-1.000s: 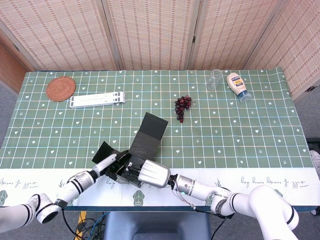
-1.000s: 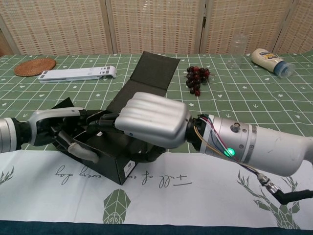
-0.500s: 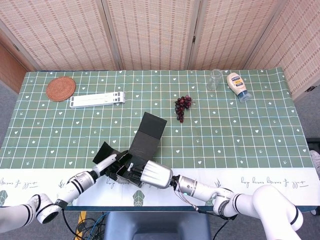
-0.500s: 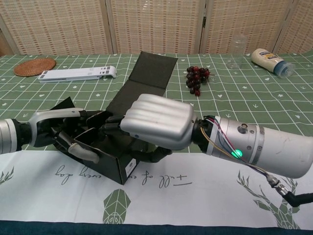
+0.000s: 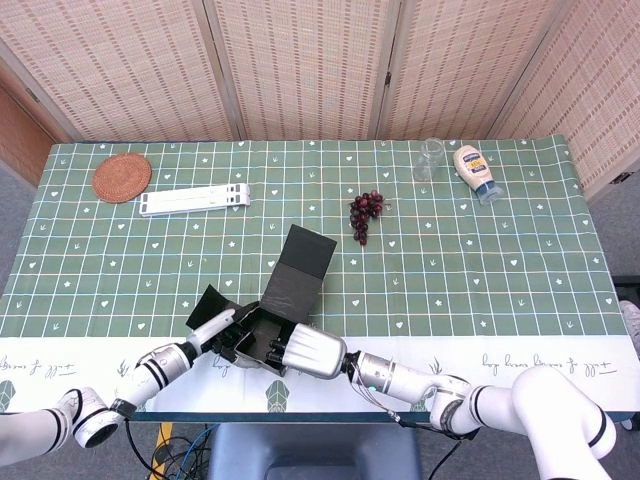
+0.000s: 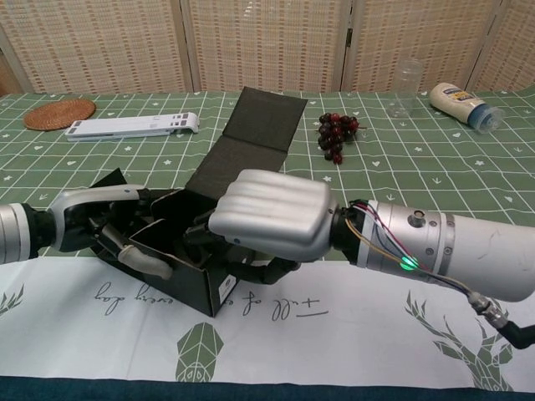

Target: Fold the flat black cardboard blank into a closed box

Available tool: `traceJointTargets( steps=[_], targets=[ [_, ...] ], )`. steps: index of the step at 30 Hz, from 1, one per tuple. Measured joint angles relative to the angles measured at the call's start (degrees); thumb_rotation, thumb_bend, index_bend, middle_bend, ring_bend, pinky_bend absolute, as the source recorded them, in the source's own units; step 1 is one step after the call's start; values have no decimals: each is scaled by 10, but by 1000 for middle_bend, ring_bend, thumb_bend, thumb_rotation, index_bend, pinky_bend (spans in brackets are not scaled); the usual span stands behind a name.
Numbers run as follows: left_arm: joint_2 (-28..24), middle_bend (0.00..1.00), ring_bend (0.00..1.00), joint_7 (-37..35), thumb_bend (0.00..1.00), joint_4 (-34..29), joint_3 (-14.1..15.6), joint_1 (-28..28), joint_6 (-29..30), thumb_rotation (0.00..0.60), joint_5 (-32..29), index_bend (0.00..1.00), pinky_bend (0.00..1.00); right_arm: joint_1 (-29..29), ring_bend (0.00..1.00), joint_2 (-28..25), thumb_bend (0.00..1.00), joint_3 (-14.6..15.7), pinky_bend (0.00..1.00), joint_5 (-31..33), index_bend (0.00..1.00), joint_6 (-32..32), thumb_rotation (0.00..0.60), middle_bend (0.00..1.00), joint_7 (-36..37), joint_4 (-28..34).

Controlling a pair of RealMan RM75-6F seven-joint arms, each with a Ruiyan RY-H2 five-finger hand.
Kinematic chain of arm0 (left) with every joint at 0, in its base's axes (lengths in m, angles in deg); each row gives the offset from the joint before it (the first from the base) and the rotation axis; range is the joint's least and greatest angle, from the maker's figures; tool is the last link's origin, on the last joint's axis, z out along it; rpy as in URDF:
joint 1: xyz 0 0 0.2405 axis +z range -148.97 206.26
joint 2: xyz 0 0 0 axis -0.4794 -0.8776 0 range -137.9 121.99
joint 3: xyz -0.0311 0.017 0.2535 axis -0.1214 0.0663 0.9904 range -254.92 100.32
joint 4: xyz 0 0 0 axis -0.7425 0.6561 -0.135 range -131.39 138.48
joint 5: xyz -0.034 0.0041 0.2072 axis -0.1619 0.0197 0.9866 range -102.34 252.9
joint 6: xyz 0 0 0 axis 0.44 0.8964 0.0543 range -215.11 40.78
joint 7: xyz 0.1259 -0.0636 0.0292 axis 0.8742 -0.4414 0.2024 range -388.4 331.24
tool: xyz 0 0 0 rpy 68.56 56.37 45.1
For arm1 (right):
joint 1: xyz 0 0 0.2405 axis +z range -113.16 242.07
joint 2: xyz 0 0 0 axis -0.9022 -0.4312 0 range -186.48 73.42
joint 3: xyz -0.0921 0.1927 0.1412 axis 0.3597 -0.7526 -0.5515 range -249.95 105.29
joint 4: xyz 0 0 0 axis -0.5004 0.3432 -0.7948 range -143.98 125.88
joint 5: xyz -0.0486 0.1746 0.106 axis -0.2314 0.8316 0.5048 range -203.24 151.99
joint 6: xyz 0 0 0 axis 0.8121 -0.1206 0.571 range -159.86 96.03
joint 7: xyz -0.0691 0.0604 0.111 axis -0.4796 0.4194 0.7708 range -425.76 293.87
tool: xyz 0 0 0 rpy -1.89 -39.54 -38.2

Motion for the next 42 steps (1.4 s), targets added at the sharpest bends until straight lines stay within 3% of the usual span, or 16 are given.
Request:
traceJointTargets(
  steps=[12, 17, 20, 30, 36, 42],
  targets=[
    [-1, 153, 745, -14, 143, -7, 0, 0, -3, 600, -5, 93, 903, 17, 838, -13, 645, -10, 1000, 7, 627, -26, 600, 664, 6, 19],
    [-1, 153, 745, -15, 143, -8, 0, 0, -3, 600, -6, 93, 903, 19, 840, -13, 647, -10, 1000, 4, 642, -26, 600, 676, 7, 17],
    [0, 152, 745, -14, 143, -8, -1, 1, -3, 600, -8, 93, 904, 21, 840, -17, 644, -8, 1000, 3, 639, -27, 600, 635, 12, 18],
    [-1, 121, 736, -1, 143, -13, -8, 5, 4, 600, -14, 77, 903, 16, 820, -32, 362, -6, 1000, 2, 233, -27, 600, 251, -14, 25],
    [0, 72, 687, 18, 143, -18, -14, 10, 7, 600, -23, 61, 903, 0, 796, -38, 307, -5, 1000, 15, 81, -25, 600, 167, -28, 37],
    [-7, 16, 662, 50, 143, -29, -18, 15, 13, 600, -28, 37, 904, -18, 792, -55, 300, -10, 1000, 30, 39, -8, 600, 154, -24, 65]
  ],
)
